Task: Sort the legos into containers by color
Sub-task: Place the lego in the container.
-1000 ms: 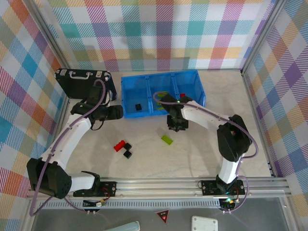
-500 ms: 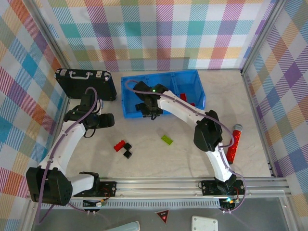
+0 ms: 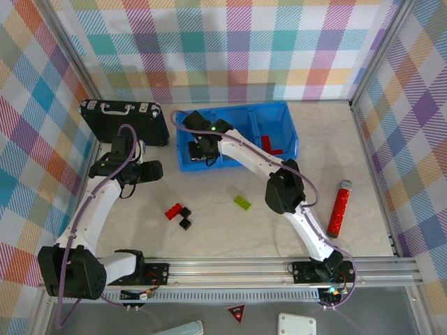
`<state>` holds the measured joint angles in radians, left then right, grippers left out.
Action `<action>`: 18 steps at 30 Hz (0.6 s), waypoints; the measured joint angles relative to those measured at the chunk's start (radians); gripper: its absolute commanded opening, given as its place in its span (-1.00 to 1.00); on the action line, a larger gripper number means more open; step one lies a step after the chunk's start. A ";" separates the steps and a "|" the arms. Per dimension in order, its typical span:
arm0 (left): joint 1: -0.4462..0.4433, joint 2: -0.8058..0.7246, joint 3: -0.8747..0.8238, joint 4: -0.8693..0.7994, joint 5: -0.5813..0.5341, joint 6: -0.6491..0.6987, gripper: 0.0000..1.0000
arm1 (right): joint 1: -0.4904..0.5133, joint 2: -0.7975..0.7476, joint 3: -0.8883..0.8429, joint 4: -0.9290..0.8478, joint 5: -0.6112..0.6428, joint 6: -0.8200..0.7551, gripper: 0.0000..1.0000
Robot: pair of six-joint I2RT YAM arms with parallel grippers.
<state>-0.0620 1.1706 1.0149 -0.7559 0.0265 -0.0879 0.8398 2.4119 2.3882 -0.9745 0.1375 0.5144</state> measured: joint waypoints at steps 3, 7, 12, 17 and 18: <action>0.000 -0.003 -0.005 0.001 0.000 0.000 0.54 | 0.000 0.042 0.031 0.029 0.000 -0.008 -0.37; 0.000 -0.003 -0.011 0.002 0.000 0.000 0.53 | -0.001 0.079 0.037 0.085 0.000 -0.022 -0.38; 0.000 -0.003 -0.011 0.002 0.000 0.000 0.53 | -0.001 0.114 0.037 0.155 0.000 -0.042 -0.37; 0.000 -0.003 -0.011 0.003 -0.001 0.002 0.54 | -0.001 0.146 0.040 0.201 0.000 -0.056 -0.33; 0.000 -0.003 -0.011 0.003 -0.001 0.003 0.54 | -0.001 0.154 0.042 0.206 0.000 -0.057 -0.29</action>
<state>-0.0616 1.1675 1.0042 -0.7532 0.0254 -0.0849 0.8391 2.5656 2.4298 -0.7681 0.1379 0.4572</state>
